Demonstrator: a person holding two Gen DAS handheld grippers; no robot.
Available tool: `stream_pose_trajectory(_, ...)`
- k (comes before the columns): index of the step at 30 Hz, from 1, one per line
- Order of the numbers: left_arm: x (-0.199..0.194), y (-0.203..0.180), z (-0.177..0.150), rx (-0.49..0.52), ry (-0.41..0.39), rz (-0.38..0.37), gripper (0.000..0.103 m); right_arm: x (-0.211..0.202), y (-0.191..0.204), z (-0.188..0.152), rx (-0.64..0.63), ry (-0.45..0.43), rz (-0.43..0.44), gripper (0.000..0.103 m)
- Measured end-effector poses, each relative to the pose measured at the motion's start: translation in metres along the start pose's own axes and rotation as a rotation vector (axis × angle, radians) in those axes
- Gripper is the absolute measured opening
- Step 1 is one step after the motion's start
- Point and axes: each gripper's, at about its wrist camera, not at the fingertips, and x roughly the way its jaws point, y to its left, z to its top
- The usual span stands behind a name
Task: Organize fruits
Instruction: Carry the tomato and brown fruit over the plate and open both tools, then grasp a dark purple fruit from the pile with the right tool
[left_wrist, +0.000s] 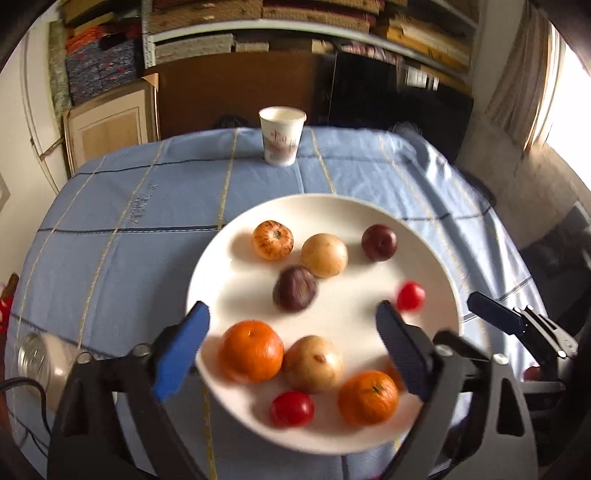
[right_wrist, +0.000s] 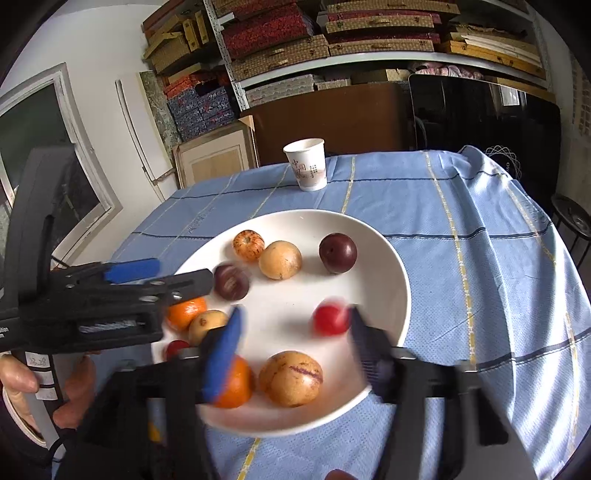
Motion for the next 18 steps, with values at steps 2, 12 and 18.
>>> stream_pose_trajectory(2, -0.015, 0.004, -0.008, -0.023, -0.017, -0.037, 0.096, -0.01, 0.004, 0.0, -0.001, 0.003, 0.009, 0.095)
stream_pose_trajectory(12, -0.078, 0.016, -0.065, -0.016, -0.062, -0.074, 0.096, -0.09, 0.034, -0.043, -0.072, -0.127, 0.108, 0.1)
stream_pose_trajectory(18, -0.116, 0.024, -0.115, 0.003, -0.15, -0.059, 0.098, -0.113, 0.017, -0.067, 0.013, -0.199, 0.217, 0.1)
